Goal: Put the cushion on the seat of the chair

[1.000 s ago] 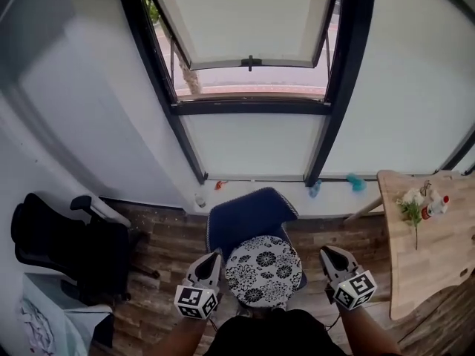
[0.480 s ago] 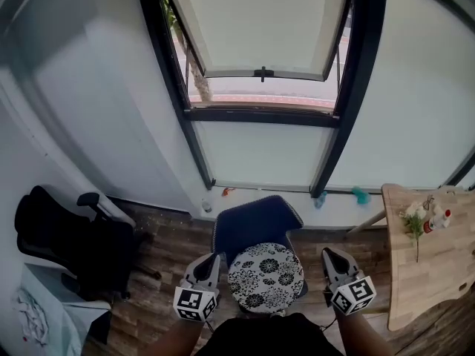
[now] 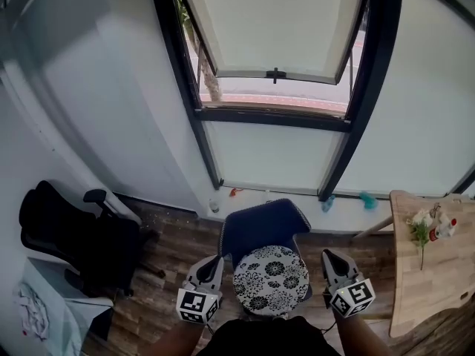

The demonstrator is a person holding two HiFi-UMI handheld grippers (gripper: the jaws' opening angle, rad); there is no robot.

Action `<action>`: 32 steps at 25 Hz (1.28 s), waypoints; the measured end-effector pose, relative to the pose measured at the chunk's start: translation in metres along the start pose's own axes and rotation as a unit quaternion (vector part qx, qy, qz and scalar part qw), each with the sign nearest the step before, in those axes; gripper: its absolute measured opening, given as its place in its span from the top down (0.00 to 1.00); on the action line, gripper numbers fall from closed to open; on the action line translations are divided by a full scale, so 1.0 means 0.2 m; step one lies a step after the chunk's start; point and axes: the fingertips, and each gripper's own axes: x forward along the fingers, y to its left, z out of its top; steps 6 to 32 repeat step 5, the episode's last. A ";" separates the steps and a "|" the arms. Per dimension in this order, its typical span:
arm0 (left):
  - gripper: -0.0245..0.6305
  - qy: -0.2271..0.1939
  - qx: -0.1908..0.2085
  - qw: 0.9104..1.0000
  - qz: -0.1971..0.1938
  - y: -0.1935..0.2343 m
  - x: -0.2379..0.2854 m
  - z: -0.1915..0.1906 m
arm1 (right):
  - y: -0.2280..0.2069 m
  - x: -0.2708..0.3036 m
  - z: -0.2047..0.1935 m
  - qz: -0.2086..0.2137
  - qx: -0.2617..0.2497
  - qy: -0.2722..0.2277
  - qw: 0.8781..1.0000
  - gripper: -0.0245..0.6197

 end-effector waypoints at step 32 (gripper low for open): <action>0.96 0.002 -0.005 1.000 -0.004 0.00 0.01 0.00 | 0.01 0.00 -0.01 0.002 -0.004 0.005 1.000 0.92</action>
